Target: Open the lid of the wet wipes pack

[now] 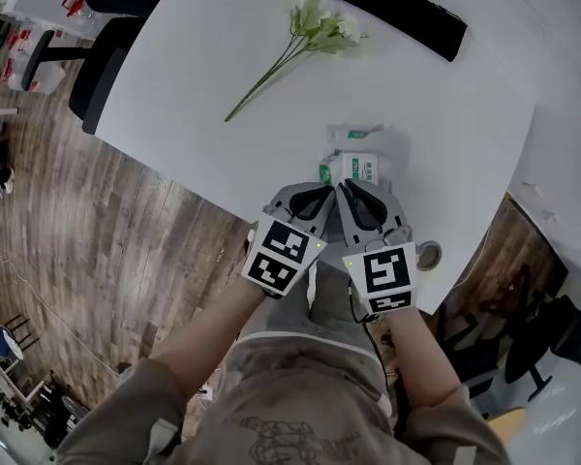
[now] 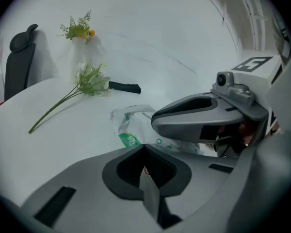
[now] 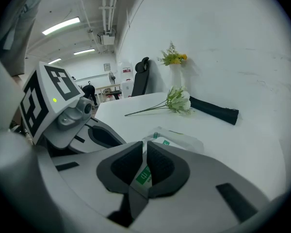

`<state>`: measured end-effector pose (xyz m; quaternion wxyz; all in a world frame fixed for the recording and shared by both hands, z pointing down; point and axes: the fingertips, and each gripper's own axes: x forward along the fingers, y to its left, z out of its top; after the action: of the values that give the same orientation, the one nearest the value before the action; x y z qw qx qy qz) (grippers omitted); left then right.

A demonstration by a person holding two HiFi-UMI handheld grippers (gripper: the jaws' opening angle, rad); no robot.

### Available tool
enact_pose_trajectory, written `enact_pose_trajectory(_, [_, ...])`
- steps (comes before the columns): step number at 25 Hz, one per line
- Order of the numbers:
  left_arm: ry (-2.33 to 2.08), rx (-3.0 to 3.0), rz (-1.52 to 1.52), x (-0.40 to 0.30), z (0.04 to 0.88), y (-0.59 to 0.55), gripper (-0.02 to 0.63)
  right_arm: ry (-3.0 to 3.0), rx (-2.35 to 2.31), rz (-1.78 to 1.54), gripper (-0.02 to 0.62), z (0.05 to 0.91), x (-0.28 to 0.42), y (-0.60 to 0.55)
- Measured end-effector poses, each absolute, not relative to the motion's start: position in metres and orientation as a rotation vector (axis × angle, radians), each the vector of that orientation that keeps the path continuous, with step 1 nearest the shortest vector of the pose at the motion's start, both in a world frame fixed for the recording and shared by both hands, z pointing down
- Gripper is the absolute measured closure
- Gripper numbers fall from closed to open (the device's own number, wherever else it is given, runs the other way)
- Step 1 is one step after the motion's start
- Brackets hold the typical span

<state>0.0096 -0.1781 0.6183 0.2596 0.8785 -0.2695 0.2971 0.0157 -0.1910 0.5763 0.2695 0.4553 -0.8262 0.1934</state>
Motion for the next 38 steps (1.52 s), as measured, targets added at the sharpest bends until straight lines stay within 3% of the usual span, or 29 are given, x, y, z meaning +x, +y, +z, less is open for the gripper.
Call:
enact_pose_trajectory(11, [-0.745, 2.354, 0.864, 0.008, 0.627, -0.179, 0.591, -2.317, 1.383, 0.689, 0.555, 0.558, 0.035, -0.19])
enact_pose_trajectory(18, [-0.738, 2.351, 0.868, 0.007, 0.627, -0.179, 0.591, -2.242, 1.537, 0.664, 0.556, 0.537, 0.087, -0.186])
enact_pose_trajectory(26, [-0.727, 2.368, 0.88, 0.007, 0.626, -0.179, 0.59, -2.084, 1.594, 0.638, 0.555, 0.573, 0.141, -0.179])
enact_pose_trajectory(38, [-0.735, 2.317, 0.821, 0.004, 0.626, -0.181, 0.59, -1.978, 1.529, 0.613, 0.555, 0.603, 0.141, -0.182])
